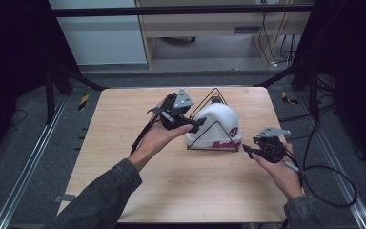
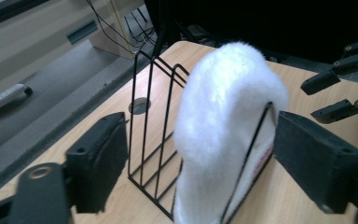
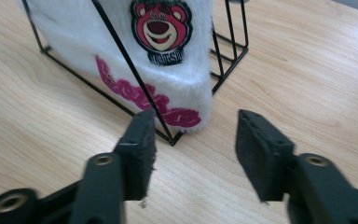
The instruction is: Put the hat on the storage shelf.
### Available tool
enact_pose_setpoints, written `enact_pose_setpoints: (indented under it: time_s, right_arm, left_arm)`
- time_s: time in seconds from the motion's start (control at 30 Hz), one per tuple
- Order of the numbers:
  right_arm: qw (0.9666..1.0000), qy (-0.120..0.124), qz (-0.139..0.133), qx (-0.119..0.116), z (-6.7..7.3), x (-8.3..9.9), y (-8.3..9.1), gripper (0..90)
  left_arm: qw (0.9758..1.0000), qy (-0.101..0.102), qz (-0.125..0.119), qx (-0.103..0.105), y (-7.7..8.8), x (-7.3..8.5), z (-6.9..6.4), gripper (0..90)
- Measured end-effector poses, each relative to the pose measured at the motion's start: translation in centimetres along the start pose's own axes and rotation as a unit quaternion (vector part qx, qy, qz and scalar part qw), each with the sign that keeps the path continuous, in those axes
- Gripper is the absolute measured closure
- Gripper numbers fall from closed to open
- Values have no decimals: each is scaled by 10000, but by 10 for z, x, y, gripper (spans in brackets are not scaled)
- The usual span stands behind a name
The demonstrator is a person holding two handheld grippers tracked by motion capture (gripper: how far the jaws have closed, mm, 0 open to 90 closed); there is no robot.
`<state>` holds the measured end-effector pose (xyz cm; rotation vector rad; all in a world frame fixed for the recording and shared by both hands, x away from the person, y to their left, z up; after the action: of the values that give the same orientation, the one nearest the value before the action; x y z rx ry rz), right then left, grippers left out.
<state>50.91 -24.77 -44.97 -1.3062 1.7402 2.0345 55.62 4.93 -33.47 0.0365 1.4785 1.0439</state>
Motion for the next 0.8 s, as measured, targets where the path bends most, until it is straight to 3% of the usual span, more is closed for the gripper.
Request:
enact_pose_setpoints:
  time_s: [0.07,0.2,0.37,0.5,0.6,0.8]
  right_arm:
    - [9999,-67,-78,43,3,3,4,395]
    - [9997,-117,-161,122,10,7,8,290]
    - [9994,-178,-262,162,17,11,13,202]
    - [9993,-129,-299,179,25,15,20,157]
    - [9990,-200,-400,54,30,18,23,132]
    - [9993,13,-377,-30,45,20,23,81]
  left_arm:
    - [9998,68,52,152,3,4,-3,105]
    - [9994,132,246,198,5,12,-9,69]
    - [9994,24,221,246,10,21,-19,53]
    - [9986,-44,295,426,15,28,-25,53]
    - [9988,57,215,432,17,32,-26,56]
    - [9988,141,117,459,23,39,-31,53]
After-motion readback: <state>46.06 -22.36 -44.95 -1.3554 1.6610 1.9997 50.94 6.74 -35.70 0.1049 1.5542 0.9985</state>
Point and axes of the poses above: each handheld gripper's, and its own axes: y roughly backward along the jaws, x roughly out of its underside, z roughly to its left, the point moved 2 cm from there along -y, roughly forward along the jaws, and after that the axes turned 7 degrees about z, right-handed, at the moved point
